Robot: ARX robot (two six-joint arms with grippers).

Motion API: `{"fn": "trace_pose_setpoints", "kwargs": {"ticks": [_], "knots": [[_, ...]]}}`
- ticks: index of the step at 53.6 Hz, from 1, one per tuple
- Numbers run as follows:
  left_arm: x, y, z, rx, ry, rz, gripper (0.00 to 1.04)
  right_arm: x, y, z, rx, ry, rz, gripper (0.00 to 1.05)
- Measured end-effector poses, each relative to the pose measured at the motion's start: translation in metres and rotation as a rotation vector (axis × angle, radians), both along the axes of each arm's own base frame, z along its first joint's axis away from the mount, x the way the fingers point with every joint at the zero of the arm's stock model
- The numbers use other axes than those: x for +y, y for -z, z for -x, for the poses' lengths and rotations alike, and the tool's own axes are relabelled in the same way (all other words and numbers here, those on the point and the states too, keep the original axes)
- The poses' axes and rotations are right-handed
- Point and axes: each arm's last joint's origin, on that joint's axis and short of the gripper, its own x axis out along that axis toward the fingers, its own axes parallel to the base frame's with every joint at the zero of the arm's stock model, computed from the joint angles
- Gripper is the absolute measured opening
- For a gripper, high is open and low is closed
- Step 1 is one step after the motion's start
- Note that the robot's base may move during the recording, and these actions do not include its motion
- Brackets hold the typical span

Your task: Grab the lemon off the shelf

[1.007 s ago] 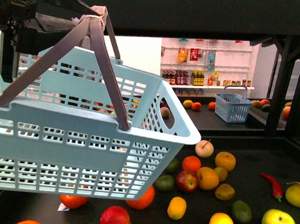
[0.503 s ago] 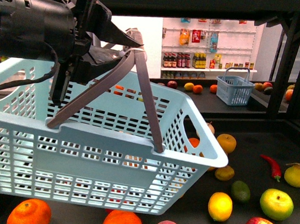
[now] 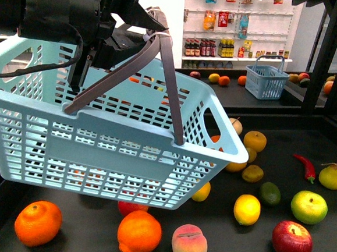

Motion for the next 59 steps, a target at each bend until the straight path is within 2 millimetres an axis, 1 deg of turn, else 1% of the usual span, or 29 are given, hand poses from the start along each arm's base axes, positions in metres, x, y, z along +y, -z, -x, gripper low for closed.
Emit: {"fn": "trace_pose_setpoints", "kwargs": {"ticks": [4,5,7,8,9,13,14,18,22,32,43,53,59], "knots": [[0.0,0.0,0.0,0.0,0.002,0.0,0.14,-0.008,0.004,-0.033,0.04,-0.025,-0.007,0.97],[0.0,0.0,0.0,0.0,0.002,0.0,0.14,-0.009,0.005,-0.035,0.043,-0.024,-0.008,0.97],[0.0,0.0,0.0,0.0,0.004,0.001,0.14,-0.014,0.017,-0.056,0.101,-0.03,0.001,0.97],[0.0,0.0,0.0,0.0,0.006,0.001,0.14,-0.017,0.023,-0.062,0.122,-0.027,0.003,0.97],[0.0,0.0,0.0,0.0,0.006,0.001,0.14,-0.017,0.025,-0.065,0.133,-0.026,0.004,0.97],[0.0,0.0,0.0,0.0,0.006,0.001,0.14,-0.026,0.047,-0.09,0.211,-0.021,0.017,0.97],[0.0,0.0,0.0,0.0,0.006,0.001,0.14,-0.027,0.05,-0.093,0.22,-0.021,0.019,0.97],[0.0,0.0,0.0,0.0,0.006,0.001,0.14,-0.032,0.071,-0.115,0.282,-0.023,0.026,0.97],[0.0,0.0,0.0,0.0,0.005,0.0,0.14,-0.035,0.088,-0.131,0.322,-0.034,0.037,0.97],[0.0,0.0,0.0,0.0,0.003,0.0,0.14,-0.035,0.118,-0.164,0.381,-0.061,0.083,0.97],[0.0,0.0,0.0,0.0,0.003,0.0,0.14,-0.028,0.131,-0.196,0.388,-0.104,0.116,0.97],[0.0,0.0,0.0,0.0,0.002,0.0,0.14,-0.021,0.141,-0.215,0.381,-0.136,0.137,0.97],[0.0,0.0,0.0,0.0,0.003,0.0,0.14,-0.016,0.154,-0.222,0.398,-0.158,0.145,0.97]]}}
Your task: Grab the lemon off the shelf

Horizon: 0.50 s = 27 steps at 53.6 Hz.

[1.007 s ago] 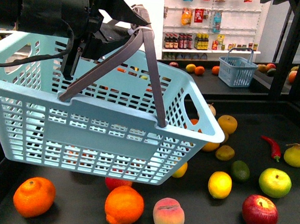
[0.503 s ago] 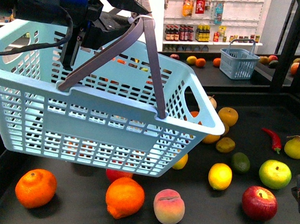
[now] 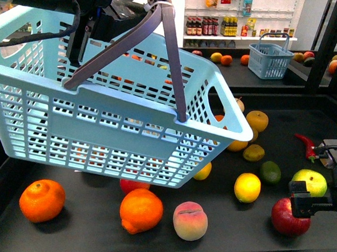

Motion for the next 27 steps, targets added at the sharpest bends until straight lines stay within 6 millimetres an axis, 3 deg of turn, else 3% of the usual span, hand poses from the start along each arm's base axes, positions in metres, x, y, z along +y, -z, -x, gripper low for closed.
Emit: {"fn": "trace_pose_setpoints", "kwargs": {"ticks": [15,27], "knots": [[0.0,0.0,0.0,0.0,0.0,0.0,0.14,0.01,0.028,-0.02,0.035,-0.015,0.028,0.97],[0.0,0.0,0.0,0.0,0.0,0.0,0.14,0.018,0.028,-0.048,0.031,0.032,-0.014,0.97]]}}
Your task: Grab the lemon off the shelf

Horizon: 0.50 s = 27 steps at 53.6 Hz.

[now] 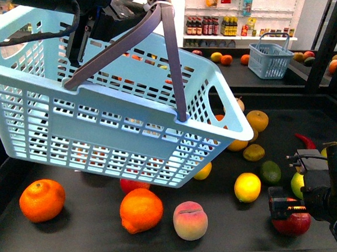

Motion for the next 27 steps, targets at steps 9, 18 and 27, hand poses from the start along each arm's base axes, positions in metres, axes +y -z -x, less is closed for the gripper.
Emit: {"fn": "trace_pose_setpoints", "kwargs": {"ticks": [9,18,27], "knots": [[0.0,0.0,0.0,0.0,0.001,0.0,0.14,0.018,-0.006,-0.019,-0.013,0.025,-0.046,0.97],[0.0,0.0,0.0,0.0,0.0,0.0,0.14,0.038,-0.005,-0.036,0.009,0.081,-0.071,0.97],[0.0,0.0,0.0,0.0,0.0,0.0,0.14,0.051,0.003,-0.05,0.047,0.165,-0.06,0.97]]}}
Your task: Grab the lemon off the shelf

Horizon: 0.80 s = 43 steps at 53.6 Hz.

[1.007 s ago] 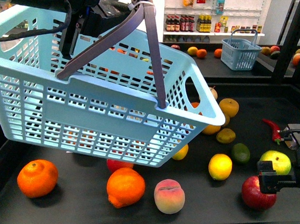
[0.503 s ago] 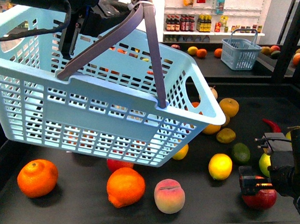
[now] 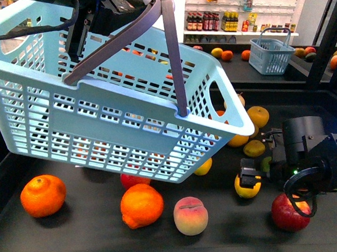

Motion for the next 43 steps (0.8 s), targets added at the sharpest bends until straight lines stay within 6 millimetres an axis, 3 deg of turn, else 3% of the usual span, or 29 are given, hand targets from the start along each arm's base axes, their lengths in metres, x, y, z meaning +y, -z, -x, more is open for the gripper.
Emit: {"fn": "trace_pose_setpoints", "kwargs": {"ticks": [12,29,43], "knots": [[0.0,0.0,0.0,0.0,0.0,0.0,0.14,0.007,0.013,-0.02,0.037,0.103,-0.007,0.97],[0.0,0.0,0.0,0.0,0.0,0.0,0.14,0.017,0.017,-0.041,0.011,0.134,-0.054,0.97],[0.0,0.0,0.0,0.0,0.0,0.0,0.14,0.021,0.033,-0.057,0.029,0.161,-0.049,0.97]]}}
